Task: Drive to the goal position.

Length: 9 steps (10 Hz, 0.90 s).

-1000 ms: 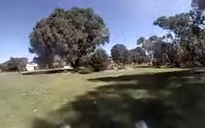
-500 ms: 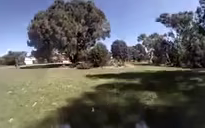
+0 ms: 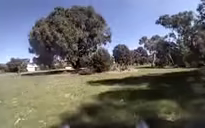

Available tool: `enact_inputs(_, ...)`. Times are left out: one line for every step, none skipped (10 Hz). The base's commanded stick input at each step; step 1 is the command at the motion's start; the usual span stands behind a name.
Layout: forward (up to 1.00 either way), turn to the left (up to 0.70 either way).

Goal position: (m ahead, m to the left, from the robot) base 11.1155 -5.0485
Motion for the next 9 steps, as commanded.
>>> enact_inputs(1.00, -0.27)
enact_inputs(1.00, -0.27)
enact_inputs(1.00, -0.27)
enact_inputs(1.00, -0.27)
enact_inputs(1.00, -0.27)
enact_inputs(1.00, -0.27)
enact_inputs(1.00, -0.27)
enact_inputs(1.00, -0.27)
enact_inputs(1.00, -0.27)
